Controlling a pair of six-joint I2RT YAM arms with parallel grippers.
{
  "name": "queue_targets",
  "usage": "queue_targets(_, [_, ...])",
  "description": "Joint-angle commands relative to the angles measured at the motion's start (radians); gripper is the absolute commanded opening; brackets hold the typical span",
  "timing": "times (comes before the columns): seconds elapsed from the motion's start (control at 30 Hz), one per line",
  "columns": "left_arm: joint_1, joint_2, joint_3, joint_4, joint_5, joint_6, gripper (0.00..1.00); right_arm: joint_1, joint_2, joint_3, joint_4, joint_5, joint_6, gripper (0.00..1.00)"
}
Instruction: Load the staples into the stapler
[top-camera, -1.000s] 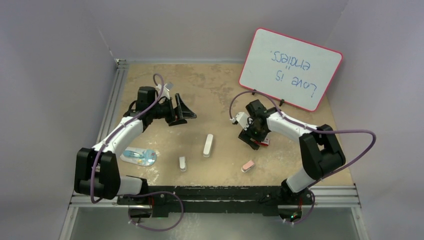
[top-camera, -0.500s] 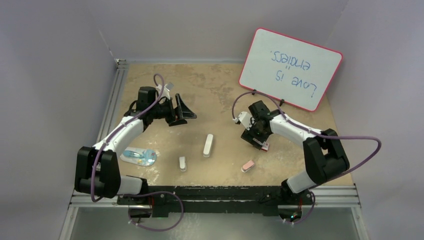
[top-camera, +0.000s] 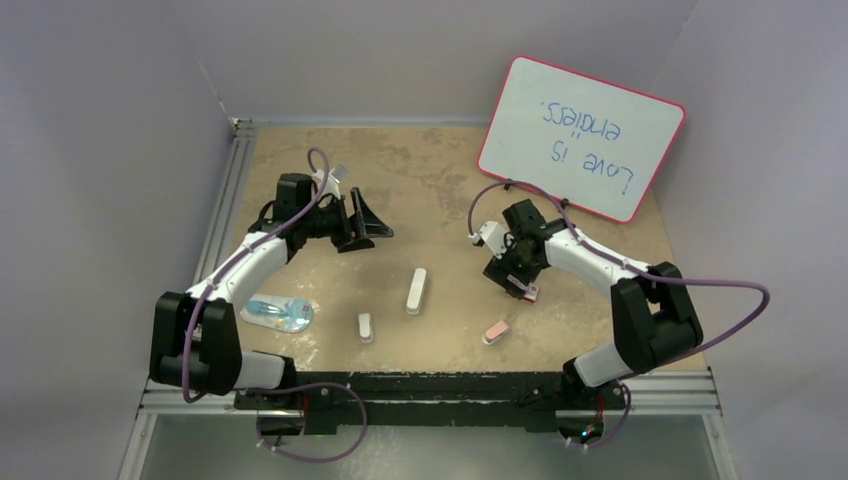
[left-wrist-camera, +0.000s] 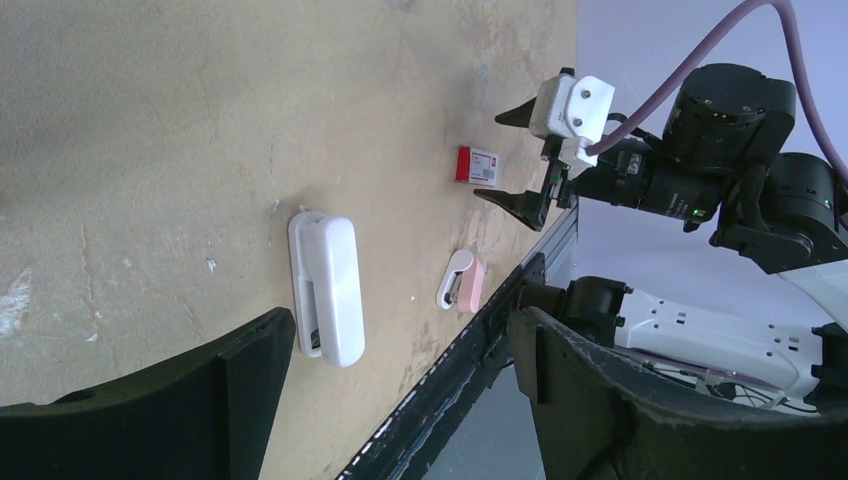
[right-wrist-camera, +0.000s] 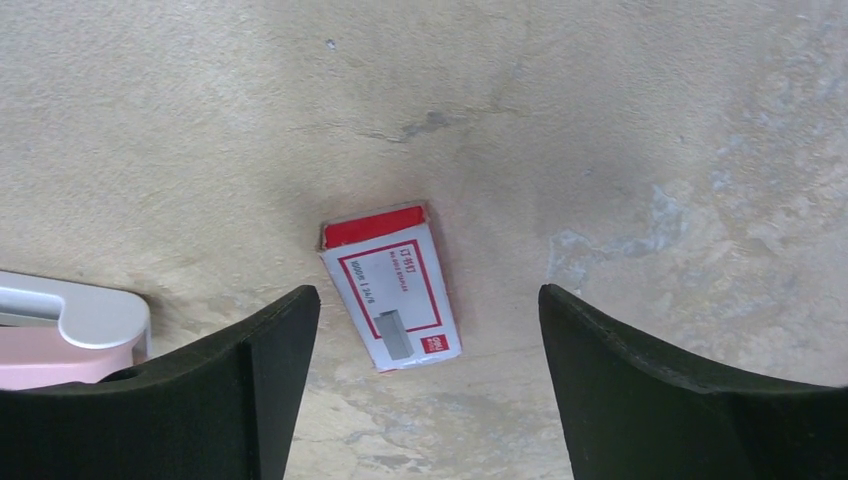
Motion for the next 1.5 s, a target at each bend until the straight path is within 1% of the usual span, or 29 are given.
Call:
queue_targets(0.0, [-0.001, -0.003, -0.005, 0.023, 0.012, 0.026, 0.80, -0.001, 0.027, 0.031, -0.044, -0.074, -0.014, 0.80])
queue_targets(0.13, [-0.002, -0.003, -0.004, 0.021, 0.012, 0.027, 0.80, 0.000, 0.057, 0.028, -0.047, -0.094, -0.004, 0.70])
queue_targets(0.3, [0.000, -0.005, 0.002, 0.014, 0.008, 0.032, 0.80, -0.001, 0.053, 0.001, -0.039, -0.074, -0.002, 0.64])
queue_targets(0.4, [0.000, -0.006, 0.001, 0.015, 0.008, 0.032, 0.79, 0.000, 0.023, -0.034, 0.010, -0.003, 0.000, 0.53])
queue_targets(0.53, [-0.001, -0.005, -0.001, 0.020, 0.012, 0.029, 0.79, 0.000, -0.037, -0.061, 0.054, -0.002, -0.008, 0.50])
queue_targets(0.63, [-0.002, -0.004, -0.002, 0.022, 0.012, 0.026, 0.80, 0.002, -0.051, -0.046, 0.078, -0.020, -0.024, 0.47])
queue_targets(0.73, [0.000, 0.002, -0.001, 0.022, 0.011, 0.025, 0.79, 0.011, 0.000, 0.017, 0.088, -0.066, -0.030, 0.44])
queue_targets(0.8, [-0.001, 0.005, -0.001, 0.021, 0.012, 0.024, 0.79, 0.022, 0.062, 0.085, 0.080, -0.087, -0.035, 0.39])
queue_targets(0.87, [0.000, 0.009, 0.001, 0.014, 0.006, 0.028, 0.79, 0.036, 0.120, 0.133, 0.080, -0.098, -0.041, 0.33])
queue_targets(0.97, [-0.001, 0.010, 0.004, 0.003, -0.010, 0.033, 0.79, 0.053, 0.174, 0.176, 0.103, -0.097, -0.048, 0.28])
queue_targets(1.03, [0.000, 0.014, 0.009, -0.007, -0.016, 0.038, 0.79, 0.055, 0.189, 0.191, 0.117, -0.103, -0.049, 0.28])
queue_targets(1.07, [0.000, 0.016, 0.011, -0.010, -0.020, 0.041, 0.79, 0.056, 0.192, 0.197, 0.117, -0.103, -0.046, 0.31])
queue_targets(1.1, [0.000, 0.018, 0.013, -0.014, -0.022, 0.042, 0.79, 0.056, 0.191, 0.200, 0.114, -0.096, -0.038, 0.39])
queue_targets(1.2, [0.000, 0.025, 0.014, -0.015, -0.022, 0.043, 0.79, 0.055, 0.147, 0.190, 0.083, -0.094, 0.011, 0.59])
queue_targets(1.27, [0.000, 0.031, 0.014, -0.013, -0.017, 0.043, 0.79, 0.055, 0.123, 0.176, 0.033, -0.057, 0.043, 0.79])
queue_targets(1.3, [0.000, 0.033, 0.015, -0.015, -0.013, 0.044, 0.79, 0.055, 0.118, 0.165, 0.002, -0.031, 0.055, 0.86])
queue_targets(1.37, [0.000, 0.035, 0.010, -0.018, -0.013, 0.047, 0.79, 0.053, 0.112, 0.133, -0.043, -0.005, 0.075, 0.90])
queue_targets(1.47, [0.000, 0.036, -0.009, -0.013, -0.013, 0.041, 0.79, 0.055, 0.107, 0.107, -0.057, -0.011, 0.112, 0.92])
